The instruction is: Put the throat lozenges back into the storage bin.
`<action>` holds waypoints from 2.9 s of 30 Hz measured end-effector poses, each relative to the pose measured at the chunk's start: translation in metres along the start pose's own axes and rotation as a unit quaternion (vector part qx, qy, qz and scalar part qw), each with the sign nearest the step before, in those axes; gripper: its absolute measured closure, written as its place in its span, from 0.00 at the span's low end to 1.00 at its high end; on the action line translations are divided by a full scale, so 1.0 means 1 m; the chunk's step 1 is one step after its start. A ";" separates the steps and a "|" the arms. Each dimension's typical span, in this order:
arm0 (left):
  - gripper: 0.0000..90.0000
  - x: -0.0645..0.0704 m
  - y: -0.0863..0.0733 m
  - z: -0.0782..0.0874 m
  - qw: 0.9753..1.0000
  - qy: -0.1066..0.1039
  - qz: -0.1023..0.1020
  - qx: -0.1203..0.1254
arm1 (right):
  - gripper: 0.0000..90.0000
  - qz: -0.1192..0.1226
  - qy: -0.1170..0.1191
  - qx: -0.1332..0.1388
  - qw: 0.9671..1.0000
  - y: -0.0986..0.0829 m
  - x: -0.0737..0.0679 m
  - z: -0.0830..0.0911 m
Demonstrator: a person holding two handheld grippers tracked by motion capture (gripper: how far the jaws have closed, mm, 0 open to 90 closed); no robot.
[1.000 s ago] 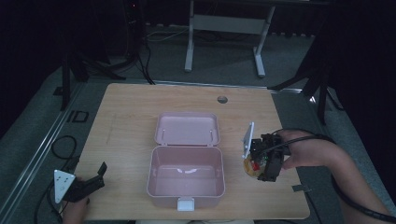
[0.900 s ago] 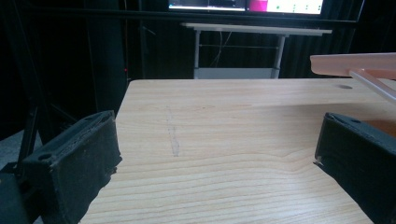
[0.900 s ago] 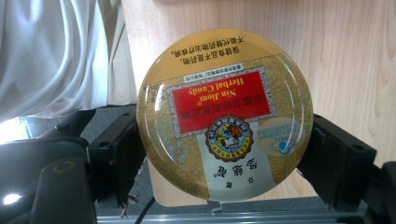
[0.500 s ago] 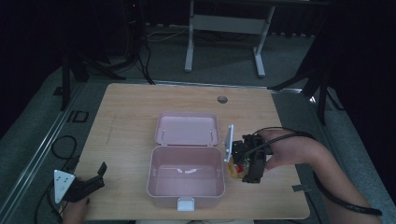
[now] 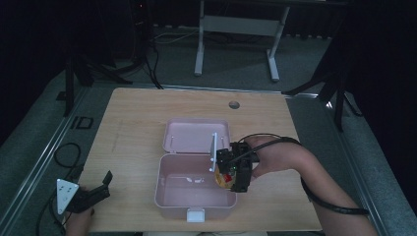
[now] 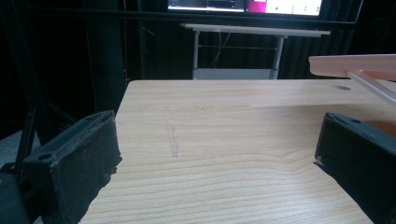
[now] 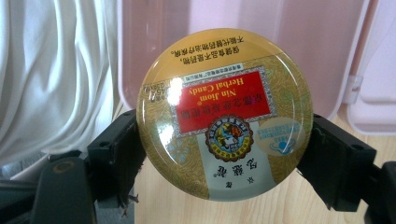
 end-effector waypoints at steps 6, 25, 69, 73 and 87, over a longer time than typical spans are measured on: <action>0.00 0.000 0.000 0.000 1.000 0.000 -0.001 -0.001 | 0.23 0.005 0.003 0.012 1.000 0.009 0.001 -0.008; 0.00 0.000 0.000 0.000 1.000 -0.001 0.000 0.000 | 0.23 -0.006 0.045 -0.016 0.999 0.020 0.005 -0.071; 0.00 0.000 0.000 0.000 1.000 -0.002 0.000 0.000 | 0.14 -0.024 0.033 0.076 0.996 0.004 0.003 -0.051; 0.00 0.000 0.000 0.000 1.000 -0.002 0.000 0.000 | 0.14 -0.037 0.003 0.135 0.990 -0.008 0.007 -0.030; 0.00 0.000 0.000 0.000 1.000 -0.002 -0.001 -0.001 | 0.14 -0.111 -0.021 0.194 0.975 -0.094 0.020 -0.035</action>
Point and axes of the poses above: each handheld gripper's, and its own axes: z roughly backward along the jaws, y roughly out of its top, x roughly to its right, the point moved 6 cm from there along -z, roughly forward along the jaws, and after that the axes turned 3 degrees about y, right-handed, at the moved point
